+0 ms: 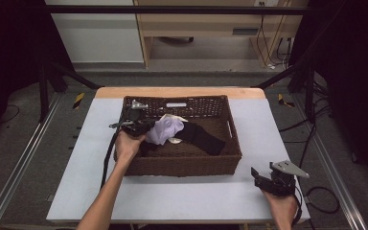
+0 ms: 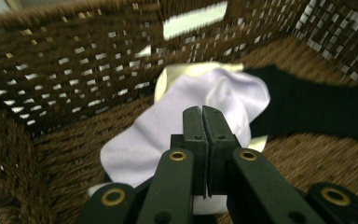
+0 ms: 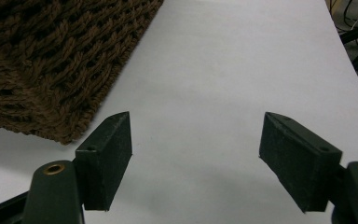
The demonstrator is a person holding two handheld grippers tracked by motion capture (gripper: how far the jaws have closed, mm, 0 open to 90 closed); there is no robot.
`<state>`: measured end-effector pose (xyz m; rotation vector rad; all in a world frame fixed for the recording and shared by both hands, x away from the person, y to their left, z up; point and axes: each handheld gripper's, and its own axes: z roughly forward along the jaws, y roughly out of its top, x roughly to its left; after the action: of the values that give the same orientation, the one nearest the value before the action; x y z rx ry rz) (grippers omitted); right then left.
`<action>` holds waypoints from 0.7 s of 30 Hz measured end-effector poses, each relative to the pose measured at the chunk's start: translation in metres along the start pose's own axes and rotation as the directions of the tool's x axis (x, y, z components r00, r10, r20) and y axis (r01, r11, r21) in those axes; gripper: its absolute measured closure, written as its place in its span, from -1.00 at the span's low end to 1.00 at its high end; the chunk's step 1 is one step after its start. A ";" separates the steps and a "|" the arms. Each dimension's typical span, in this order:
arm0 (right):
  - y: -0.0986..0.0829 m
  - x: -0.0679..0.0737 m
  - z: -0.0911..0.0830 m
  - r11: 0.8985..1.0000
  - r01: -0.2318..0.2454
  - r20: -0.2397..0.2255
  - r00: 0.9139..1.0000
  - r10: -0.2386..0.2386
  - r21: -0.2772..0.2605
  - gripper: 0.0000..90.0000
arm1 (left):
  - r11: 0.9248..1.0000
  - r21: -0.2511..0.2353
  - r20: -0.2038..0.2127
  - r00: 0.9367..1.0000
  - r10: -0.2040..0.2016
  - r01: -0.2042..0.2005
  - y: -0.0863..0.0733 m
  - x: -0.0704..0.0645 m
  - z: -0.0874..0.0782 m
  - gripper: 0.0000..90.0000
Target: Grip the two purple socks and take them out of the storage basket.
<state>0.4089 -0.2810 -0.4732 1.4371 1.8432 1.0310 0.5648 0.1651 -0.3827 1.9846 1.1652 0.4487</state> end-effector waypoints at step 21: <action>0.000 0.000 -0.001 1.000 -0.003 0.001 1.000 0.003 -0.007 -0.42 | 0.968 -0.249 0.090 0.995 0.042 -0.018 0.023 -0.024 -0.059 0.96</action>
<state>0.4080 -0.2817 -0.4721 1.4368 1.8355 1.0365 0.5288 0.1639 -0.3255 1.7885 0.9708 0.4855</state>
